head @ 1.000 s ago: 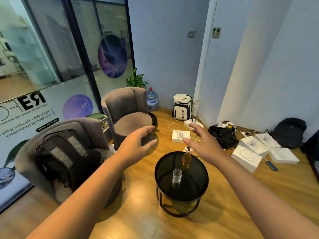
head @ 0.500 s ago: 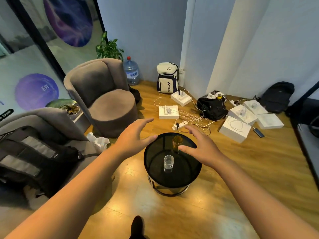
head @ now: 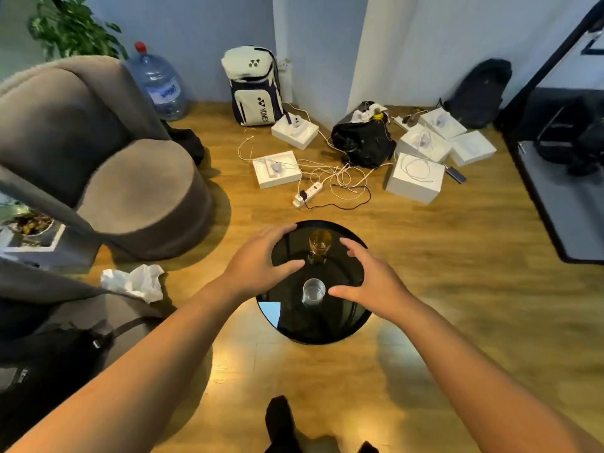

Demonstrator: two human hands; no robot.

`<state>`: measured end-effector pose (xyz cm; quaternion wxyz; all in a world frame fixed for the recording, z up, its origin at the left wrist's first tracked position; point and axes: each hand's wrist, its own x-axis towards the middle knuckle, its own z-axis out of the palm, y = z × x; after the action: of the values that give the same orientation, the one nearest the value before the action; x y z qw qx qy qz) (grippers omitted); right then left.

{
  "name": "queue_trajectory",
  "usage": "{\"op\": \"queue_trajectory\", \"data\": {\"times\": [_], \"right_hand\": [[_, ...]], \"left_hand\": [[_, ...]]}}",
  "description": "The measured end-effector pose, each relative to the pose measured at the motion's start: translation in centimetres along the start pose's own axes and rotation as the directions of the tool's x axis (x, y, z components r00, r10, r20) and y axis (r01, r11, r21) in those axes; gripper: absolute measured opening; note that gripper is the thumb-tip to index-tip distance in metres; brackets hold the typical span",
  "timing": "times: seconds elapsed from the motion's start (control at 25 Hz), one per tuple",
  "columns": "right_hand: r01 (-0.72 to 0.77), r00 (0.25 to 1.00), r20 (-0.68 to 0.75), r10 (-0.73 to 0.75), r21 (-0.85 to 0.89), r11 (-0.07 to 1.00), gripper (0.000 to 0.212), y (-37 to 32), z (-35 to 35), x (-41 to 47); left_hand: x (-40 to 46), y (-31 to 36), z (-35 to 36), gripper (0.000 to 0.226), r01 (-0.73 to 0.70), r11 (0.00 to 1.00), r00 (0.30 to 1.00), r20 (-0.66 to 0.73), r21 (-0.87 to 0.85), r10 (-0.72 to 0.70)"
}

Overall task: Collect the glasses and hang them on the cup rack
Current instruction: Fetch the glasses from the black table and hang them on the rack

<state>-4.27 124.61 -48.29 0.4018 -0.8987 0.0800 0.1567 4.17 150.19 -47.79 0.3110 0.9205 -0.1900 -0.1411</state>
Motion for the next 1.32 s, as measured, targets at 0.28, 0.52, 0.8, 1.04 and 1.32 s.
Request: {"op": "queue_trajectory", "data": {"times": [0.28, 0.52, 0.8, 1.04, 1.32], "right_hand": [[-0.166, 0.986, -0.011, 0.167, 0.065, 0.984, 0.1, 7.5, 6.7, 6.1], [-0.243, 0.97, 0.033, 0.242, 0.077, 0.967, 0.101, 14.4, 12.4, 9.6], [-0.281, 0.959, 0.047, 0.279, 0.053, 0.958, 0.111, 19.6, 18.1, 13.8], [-0.306, 0.95, 0.074, 0.303, 0.04, 0.951, 0.106, 22.6, 21.8, 14.9], [-0.356, 0.934, 0.089, 0.347, 0.111, 0.928, 0.098, 24.8, 22.8, 15.3]], "left_hand": [[7.1, -8.7, 9.3, 0.089, -0.051, 0.999, 0.99, 0.133, -0.001, 0.051], [8.9, -14.3, 19.2, 0.097, -0.005, 1.0, 0.97, 0.241, 0.004, 0.004], [8.9, -17.3, 28.5, 0.132, 0.031, 0.999, 0.963, 0.268, -0.04, -0.019], [8.9, -19.3, 34.4, 0.139, 0.116, 0.991, 0.981, 0.167, -0.065, -0.103], [9.9, -21.5, 37.7, 0.108, 0.248, 0.947, 0.965, 0.132, -0.204, -0.225]]}}
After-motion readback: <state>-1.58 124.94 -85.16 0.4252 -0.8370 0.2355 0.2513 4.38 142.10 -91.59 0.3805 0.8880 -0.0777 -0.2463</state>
